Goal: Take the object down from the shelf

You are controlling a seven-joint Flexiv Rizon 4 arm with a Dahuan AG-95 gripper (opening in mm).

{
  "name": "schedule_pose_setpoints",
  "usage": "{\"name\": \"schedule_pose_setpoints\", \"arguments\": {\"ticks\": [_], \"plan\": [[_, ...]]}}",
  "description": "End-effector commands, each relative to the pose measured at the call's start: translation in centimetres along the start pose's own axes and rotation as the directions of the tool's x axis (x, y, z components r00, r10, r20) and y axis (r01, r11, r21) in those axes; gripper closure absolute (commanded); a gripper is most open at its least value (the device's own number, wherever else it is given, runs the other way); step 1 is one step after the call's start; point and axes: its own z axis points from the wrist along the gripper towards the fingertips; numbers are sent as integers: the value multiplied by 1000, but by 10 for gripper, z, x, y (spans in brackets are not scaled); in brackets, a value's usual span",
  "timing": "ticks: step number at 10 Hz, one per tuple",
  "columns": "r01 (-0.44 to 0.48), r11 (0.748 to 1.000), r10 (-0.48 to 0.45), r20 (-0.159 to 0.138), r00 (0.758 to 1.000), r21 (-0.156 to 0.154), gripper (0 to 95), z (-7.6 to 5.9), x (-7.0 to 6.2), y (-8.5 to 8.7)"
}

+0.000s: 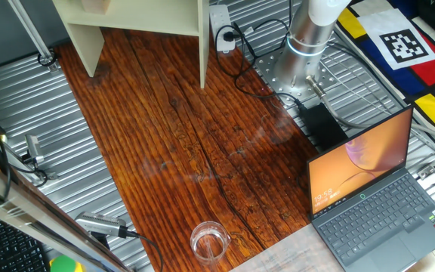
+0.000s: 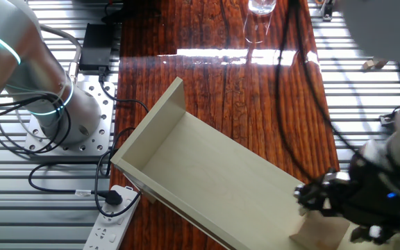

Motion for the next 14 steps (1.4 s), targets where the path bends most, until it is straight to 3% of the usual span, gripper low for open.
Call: {"name": "schedule_pose_setpoints", "arguments": {"ticks": [1, 2, 7, 11, 14], "plan": [[-56, 998, 56, 4, 998, -24, 760, -2, 0, -2], [-67, 997, 68, 3, 998, -25, 950, -2, 0, -1], [-85, 996, 85, -1, 996, -24, 950, -7, -11, 5], [-172, 985, 172, -6, 985, -33, 950, -35, -58, 35], [-248, 968, 249, 6, 969, -38, 950, -51, -106, 45]]}}
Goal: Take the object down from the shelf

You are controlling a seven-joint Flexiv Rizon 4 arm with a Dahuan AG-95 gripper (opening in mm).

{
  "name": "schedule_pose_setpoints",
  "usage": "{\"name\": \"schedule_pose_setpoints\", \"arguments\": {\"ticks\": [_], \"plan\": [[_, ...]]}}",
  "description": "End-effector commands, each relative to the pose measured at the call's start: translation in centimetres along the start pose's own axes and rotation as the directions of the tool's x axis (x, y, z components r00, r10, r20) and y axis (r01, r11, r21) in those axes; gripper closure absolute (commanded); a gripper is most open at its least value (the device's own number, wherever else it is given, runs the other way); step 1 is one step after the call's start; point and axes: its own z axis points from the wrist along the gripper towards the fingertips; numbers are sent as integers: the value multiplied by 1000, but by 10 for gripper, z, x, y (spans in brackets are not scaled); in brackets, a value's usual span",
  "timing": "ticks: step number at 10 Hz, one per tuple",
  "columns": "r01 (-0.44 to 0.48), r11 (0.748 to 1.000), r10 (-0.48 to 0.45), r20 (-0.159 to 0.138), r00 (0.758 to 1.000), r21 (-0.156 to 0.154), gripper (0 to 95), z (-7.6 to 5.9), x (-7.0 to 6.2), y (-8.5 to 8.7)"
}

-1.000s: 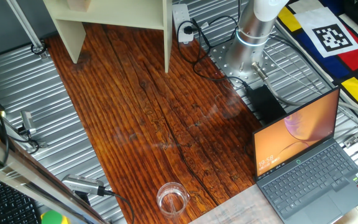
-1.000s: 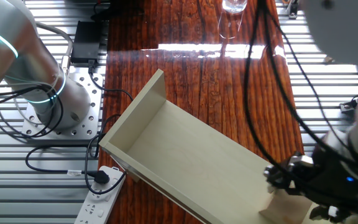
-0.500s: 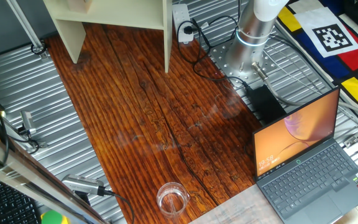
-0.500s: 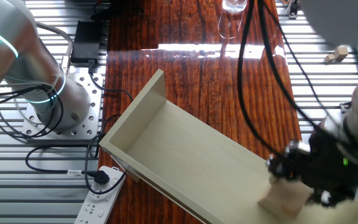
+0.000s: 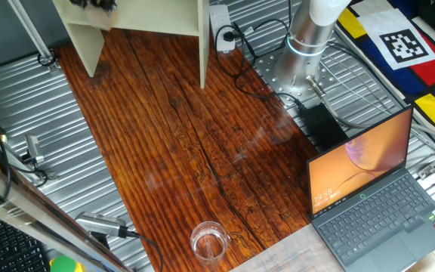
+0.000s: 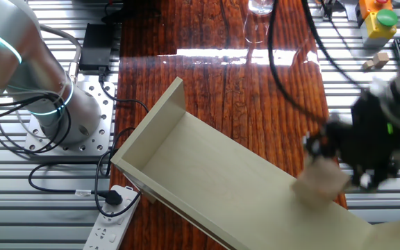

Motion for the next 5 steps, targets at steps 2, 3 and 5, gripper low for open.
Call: {"name": "schedule_pose_setpoints", "arguments": {"ticks": [2, 3, 5], "plan": [[-107, 994, 108, 39, 993, -14, 950, -9, -46, 25], [-146, 989, 147, 58, 987, -14, 950, -10, -61, 39], [-176, 984, 177, 87, 980, -15, 950, -10, -76, 49]]}}
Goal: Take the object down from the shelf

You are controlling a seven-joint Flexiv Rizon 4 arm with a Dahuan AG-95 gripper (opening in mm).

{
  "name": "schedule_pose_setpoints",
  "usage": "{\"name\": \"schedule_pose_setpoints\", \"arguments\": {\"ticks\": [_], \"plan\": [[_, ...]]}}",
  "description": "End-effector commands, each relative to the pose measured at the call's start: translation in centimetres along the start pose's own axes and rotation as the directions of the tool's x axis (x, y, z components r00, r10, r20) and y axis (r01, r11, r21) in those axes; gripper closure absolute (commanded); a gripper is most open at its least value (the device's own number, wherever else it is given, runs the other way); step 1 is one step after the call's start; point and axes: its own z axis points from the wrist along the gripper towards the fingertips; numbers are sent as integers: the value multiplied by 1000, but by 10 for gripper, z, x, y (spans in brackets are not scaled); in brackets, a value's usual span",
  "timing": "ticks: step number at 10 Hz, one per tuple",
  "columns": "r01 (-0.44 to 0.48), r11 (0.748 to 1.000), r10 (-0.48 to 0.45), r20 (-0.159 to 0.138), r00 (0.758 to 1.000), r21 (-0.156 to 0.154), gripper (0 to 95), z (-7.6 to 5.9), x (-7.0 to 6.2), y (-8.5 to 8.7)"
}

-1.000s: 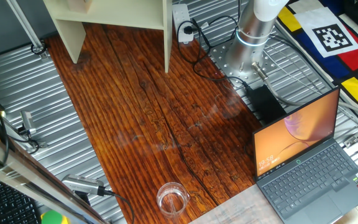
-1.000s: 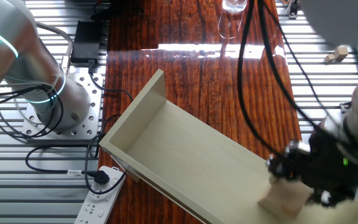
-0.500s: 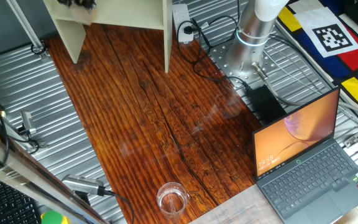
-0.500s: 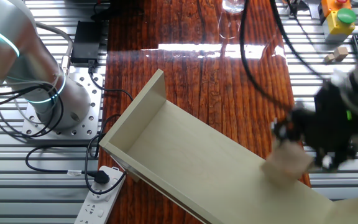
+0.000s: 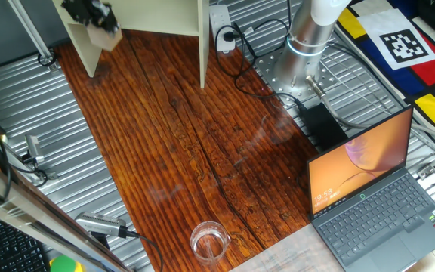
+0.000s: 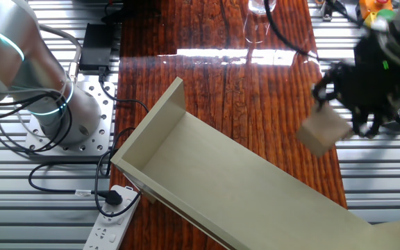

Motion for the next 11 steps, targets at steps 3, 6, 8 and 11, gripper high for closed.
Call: {"name": "schedule_pose_setpoints", "arguments": {"ticks": [3, 6, 8, 11], "plan": [[-62, 998, 64, 110, 992, -18, 950, 29, -28, 19], [-56, 998, 58, 135, 989, -22, 950, 49, -34, 14], [-56, 998, 57, 146, 988, -12, 950, 49, -34, 14], [-42, 999, 44, 142, 989, -14, 950, 49, -34, 14]]}}
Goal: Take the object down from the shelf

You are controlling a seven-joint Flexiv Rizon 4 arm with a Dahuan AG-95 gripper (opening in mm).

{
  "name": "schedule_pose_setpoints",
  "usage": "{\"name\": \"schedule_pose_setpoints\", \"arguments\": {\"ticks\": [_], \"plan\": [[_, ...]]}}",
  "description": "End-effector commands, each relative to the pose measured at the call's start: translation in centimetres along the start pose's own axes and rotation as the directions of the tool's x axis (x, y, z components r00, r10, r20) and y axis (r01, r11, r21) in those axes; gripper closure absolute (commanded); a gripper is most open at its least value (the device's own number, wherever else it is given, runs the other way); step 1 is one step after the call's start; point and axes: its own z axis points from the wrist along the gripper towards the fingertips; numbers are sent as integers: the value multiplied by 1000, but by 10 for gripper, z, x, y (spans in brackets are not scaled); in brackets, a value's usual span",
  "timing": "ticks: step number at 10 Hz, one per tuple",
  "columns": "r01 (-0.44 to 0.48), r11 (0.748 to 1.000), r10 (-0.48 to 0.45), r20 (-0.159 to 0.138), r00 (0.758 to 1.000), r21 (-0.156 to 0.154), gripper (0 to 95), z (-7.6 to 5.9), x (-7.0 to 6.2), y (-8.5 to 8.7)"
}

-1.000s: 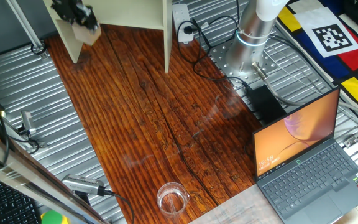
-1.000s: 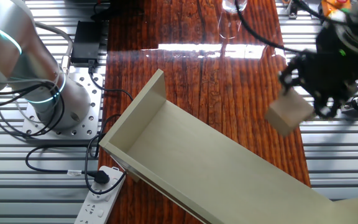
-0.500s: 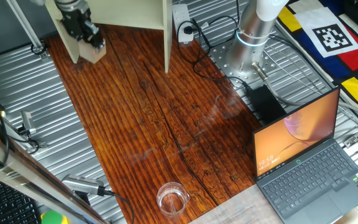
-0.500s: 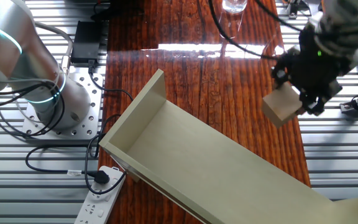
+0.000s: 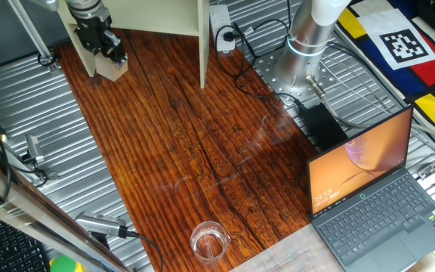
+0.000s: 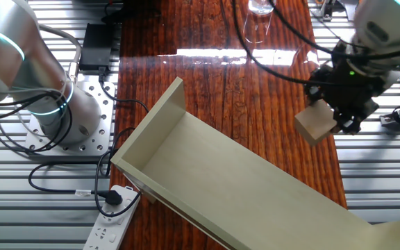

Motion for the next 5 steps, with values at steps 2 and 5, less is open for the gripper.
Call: {"name": "schedule_pose_setpoints", "arguments": {"ticks": [2, 5], "plan": [[63, 997, -65, -57, 996, -34, 950, -1, -2, -2], [179, 982, -183, -74, 980, -57, 950, -1, -2, -2]]}}
